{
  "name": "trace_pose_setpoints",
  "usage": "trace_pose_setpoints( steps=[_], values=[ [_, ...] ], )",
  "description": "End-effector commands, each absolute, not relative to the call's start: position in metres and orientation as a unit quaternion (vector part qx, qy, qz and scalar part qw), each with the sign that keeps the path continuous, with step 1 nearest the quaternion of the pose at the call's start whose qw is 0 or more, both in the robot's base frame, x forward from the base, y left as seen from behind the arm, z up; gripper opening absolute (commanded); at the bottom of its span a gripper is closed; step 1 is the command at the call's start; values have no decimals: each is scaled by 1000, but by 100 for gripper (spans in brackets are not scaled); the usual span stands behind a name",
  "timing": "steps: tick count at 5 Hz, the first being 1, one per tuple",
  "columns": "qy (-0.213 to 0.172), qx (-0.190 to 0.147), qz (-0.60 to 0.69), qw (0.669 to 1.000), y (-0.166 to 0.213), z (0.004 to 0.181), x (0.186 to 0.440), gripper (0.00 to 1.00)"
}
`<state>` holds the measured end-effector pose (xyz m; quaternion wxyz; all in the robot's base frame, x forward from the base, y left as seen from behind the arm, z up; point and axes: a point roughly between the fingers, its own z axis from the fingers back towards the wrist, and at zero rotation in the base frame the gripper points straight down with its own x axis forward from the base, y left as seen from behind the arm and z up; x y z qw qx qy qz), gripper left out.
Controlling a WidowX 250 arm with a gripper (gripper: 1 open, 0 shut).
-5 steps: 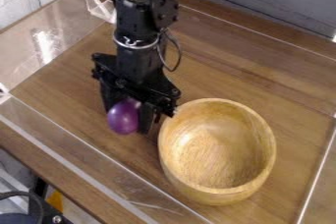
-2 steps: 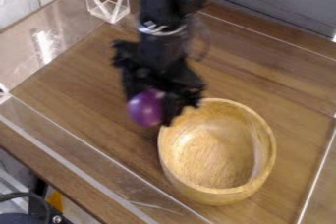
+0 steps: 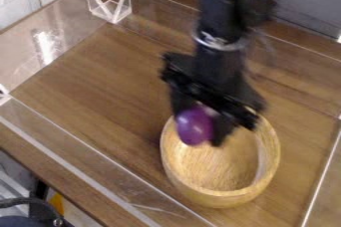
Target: Put the purple eggplant in the brown bowl
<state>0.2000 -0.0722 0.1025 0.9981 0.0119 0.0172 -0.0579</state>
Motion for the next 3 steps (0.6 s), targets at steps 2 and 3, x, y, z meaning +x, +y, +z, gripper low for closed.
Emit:
trace_pose_setpoints(
  steps=[2,3],
  values=[
    [-2,3,-83,997,-97,105,196,0],
    [1,0,-86,996,-97,101,193,0]
  ],
)
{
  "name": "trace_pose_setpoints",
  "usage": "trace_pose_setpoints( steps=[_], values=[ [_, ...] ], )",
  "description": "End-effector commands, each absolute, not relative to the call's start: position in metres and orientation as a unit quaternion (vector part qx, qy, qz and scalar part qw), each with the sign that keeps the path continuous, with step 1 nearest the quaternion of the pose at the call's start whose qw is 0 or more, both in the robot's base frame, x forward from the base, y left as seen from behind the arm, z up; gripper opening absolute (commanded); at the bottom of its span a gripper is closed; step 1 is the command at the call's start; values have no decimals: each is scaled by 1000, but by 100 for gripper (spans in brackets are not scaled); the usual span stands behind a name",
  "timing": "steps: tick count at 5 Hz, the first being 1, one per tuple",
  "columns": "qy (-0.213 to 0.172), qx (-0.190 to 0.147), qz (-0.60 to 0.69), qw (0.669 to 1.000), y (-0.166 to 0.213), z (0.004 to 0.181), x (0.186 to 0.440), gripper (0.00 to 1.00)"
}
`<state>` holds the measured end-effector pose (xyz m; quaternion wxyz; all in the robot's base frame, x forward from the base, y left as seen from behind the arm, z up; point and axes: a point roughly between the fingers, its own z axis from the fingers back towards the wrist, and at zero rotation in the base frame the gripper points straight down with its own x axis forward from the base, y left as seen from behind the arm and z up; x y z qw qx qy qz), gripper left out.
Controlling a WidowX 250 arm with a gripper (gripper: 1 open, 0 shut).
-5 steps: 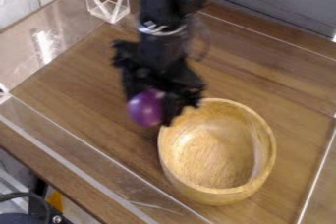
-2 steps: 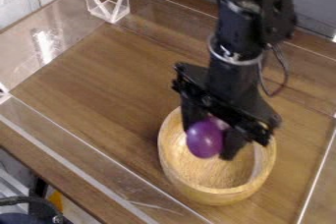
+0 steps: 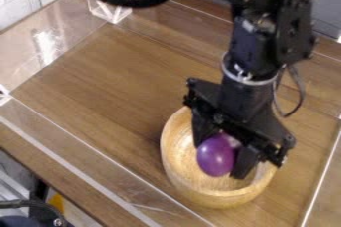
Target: Put the purple eggplant in the brown bowl
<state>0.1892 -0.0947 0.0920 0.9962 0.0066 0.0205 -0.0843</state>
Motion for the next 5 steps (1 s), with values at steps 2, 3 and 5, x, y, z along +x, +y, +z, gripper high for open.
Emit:
trace_pose_setpoints(
  steps=[2,3,5],
  values=[
    [10,-2,-91,996,-91,82,190,0],
    [11,-6,-90,996,-91,75,192,0],
    [10,-14,-88,996,-90,70,194,100]
  ],
)
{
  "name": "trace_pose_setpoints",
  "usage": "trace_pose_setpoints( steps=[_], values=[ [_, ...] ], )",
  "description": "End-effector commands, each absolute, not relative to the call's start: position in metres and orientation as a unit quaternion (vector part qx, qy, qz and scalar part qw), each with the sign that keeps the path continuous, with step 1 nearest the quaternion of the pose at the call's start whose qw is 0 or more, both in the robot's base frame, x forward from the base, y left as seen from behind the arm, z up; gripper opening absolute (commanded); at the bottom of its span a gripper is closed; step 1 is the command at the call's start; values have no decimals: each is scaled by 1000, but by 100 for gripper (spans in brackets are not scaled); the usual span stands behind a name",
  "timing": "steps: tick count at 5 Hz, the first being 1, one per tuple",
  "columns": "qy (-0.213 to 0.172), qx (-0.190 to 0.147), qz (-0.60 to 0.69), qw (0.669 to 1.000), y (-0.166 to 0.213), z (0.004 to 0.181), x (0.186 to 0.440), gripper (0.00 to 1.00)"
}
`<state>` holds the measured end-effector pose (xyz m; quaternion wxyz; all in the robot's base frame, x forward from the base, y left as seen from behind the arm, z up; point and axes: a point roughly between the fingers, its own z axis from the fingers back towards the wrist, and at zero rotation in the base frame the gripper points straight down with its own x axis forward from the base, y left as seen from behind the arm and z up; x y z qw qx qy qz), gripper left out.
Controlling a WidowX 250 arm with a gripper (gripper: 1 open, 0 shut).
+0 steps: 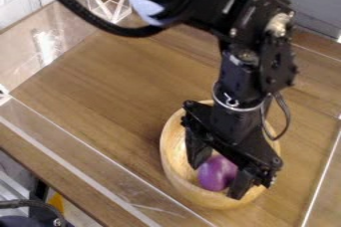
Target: Put the purple eggplant in the brown bowl
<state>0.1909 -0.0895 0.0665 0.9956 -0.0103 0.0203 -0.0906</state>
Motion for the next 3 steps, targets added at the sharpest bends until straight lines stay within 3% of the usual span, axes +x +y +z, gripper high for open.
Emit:
trace_pose_setpoints(
  steps=[1,2,3],
  values=[
    [10,-16,-87,996,-89,70,196,0],
    [10,-20,-85,996,-88,71,196,0],
    [11,-24,-84,996,-88,70,196,100]
  ],
)
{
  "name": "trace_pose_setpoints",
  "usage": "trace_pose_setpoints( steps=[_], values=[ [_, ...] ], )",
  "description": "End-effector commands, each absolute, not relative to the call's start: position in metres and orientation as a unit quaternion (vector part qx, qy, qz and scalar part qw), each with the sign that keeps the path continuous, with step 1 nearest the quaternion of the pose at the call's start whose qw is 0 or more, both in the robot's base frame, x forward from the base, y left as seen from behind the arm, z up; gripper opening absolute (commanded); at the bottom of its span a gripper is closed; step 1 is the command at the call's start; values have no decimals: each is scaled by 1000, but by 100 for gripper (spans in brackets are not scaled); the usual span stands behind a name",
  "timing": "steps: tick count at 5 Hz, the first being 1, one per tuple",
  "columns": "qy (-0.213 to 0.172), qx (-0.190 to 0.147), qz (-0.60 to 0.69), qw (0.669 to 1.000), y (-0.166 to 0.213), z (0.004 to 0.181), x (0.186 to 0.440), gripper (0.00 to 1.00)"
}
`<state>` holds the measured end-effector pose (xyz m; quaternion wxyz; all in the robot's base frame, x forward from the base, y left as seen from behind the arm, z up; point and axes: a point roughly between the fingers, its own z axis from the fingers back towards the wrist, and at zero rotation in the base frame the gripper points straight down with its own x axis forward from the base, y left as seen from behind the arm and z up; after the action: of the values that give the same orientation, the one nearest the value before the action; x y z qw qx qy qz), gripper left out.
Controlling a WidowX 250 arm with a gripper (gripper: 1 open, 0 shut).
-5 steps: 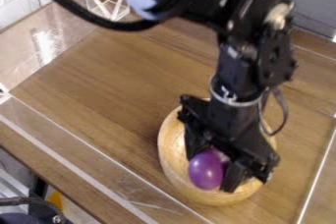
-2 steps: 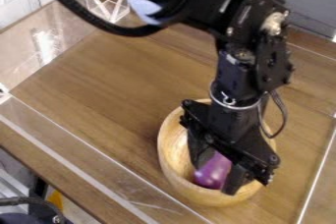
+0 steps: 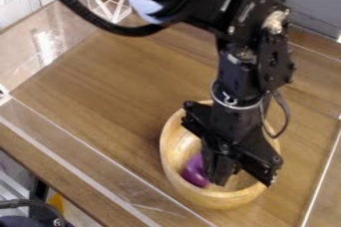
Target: Put the purple eggplant in the brown bowl
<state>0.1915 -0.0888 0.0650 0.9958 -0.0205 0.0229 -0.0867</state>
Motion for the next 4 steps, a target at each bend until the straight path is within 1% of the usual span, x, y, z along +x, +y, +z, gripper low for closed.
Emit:
trace_pose_setpoints(
  steps=[1,2,3,4],
  values=[
    [13,-28,-82,996,-88,69,195,100],
    [16,-27,-81,996,-87,70,194,100],
    [17,-28,-80,996,-86,69,194,0],
    [18,-29,-79,996,-86,68,194,0]
  ],
)
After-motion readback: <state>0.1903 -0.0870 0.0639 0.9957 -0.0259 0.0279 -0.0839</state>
